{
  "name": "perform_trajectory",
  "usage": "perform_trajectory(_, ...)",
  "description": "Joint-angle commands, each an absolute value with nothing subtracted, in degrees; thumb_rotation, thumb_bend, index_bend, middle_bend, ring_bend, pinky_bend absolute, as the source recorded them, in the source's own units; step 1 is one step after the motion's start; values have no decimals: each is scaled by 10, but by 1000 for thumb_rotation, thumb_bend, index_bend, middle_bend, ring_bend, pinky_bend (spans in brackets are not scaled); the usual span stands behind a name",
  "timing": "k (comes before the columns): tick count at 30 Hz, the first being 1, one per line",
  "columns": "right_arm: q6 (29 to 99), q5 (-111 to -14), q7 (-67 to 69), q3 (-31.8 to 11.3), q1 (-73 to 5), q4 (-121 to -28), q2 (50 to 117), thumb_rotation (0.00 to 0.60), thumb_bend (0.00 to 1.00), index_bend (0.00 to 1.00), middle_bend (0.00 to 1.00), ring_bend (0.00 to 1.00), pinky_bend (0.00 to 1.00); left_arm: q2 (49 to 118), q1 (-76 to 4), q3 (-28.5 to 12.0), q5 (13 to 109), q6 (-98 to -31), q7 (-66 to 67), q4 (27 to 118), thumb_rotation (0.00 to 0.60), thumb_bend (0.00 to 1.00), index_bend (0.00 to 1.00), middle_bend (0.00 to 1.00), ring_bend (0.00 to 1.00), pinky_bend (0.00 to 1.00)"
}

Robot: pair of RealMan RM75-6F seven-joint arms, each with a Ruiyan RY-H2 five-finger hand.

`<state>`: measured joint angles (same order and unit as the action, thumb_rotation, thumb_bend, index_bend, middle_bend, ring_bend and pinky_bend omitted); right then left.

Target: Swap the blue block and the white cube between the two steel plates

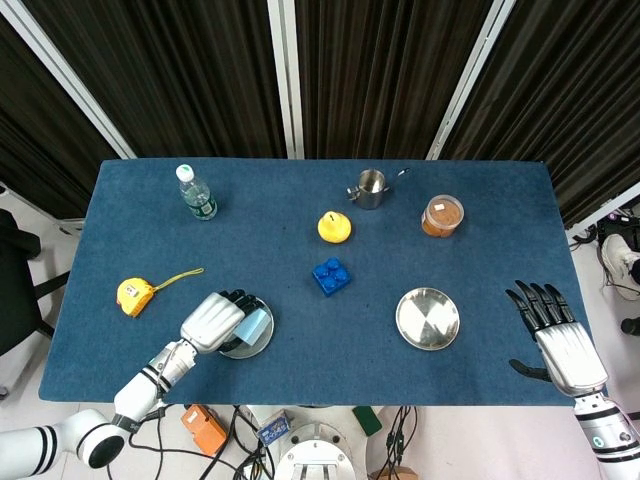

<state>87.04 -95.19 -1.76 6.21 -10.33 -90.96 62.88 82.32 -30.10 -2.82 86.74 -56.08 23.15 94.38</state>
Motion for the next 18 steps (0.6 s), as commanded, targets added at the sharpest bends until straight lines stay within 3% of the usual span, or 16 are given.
perform_trajectory(1,867,-950,-17,59,-101,-912,628,600,121,0,0,0,0,830,-311,-35,887,-577,218,958,600,394,603,507,447,525)
perform_trajectory(7,872,-950,-7,51,-94,-917,619,600,122,0,0,0,0,877,-350,-55,881,-552,212,978,600,385,604,507,447,525)
perform_trajectory(13,866,-936,20,39,-91,-917,607,600,121,0,0,0,0,975,-396,-78,831,-504,214,921,600,377,604,506,444,525)
perform_trajectory(18,848,-926,40,33,-94,-914,599,600,121,0,0,0,0,1040,-424,-99,816,-508,227,863,600,371,589,491,415,525)
